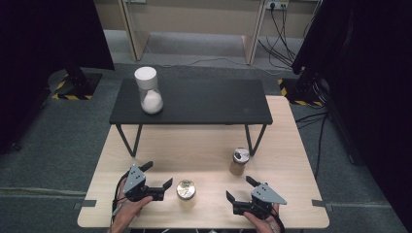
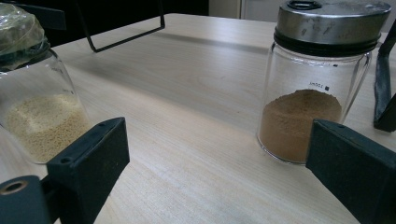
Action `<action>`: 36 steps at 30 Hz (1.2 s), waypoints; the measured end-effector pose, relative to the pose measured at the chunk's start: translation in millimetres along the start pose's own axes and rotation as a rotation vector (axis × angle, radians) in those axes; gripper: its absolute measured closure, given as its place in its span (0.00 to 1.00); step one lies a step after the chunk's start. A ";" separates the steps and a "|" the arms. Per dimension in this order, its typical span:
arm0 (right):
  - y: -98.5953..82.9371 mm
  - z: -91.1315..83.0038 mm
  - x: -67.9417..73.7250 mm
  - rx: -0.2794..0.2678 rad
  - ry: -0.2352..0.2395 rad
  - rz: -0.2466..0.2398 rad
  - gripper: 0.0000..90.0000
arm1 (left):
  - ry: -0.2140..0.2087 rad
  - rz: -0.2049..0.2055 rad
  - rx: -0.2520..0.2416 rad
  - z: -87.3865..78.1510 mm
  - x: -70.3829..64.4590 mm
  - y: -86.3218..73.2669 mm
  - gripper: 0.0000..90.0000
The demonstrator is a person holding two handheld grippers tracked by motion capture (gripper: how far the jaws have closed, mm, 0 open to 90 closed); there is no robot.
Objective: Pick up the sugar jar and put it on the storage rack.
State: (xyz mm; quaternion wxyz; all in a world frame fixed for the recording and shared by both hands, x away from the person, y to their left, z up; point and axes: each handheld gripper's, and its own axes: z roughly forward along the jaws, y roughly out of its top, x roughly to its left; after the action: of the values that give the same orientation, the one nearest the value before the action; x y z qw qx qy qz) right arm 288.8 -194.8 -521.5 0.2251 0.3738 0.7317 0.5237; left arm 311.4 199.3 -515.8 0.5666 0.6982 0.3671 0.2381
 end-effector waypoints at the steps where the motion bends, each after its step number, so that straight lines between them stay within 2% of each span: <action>1: 0.1 -0.1 0.1 -0.001 0.000 -0.001 0.07 | -0.002 0.000 0.000 -0.7 -0.3 -0.8 0.00; 15: -0.1 0.0 0.7 0.000 0.003 -0.005 0.07 | -0.008 -0.005 0.013 1.3 0.4 -9.7 0.01; 23: -0.1 0.0 0.7 0.000 0.004 -0.006 0.07 | -0.003 -0.007 0.002 0.8 2.2 -10.9 0.00; 36: 0.0 -0.1 0.8 0.000 0.004 -0.006 0.07 | -0.013 -0.004 0.013 0.4 -0.2 -14.1 0.01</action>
State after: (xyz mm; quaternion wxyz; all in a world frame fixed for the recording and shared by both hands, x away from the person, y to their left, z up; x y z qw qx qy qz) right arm 288.2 -194.2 -521.4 0.2251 0.3706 0.7334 0.5236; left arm 308.2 200.2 -529.5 0.5650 0.7026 0.3662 0.2302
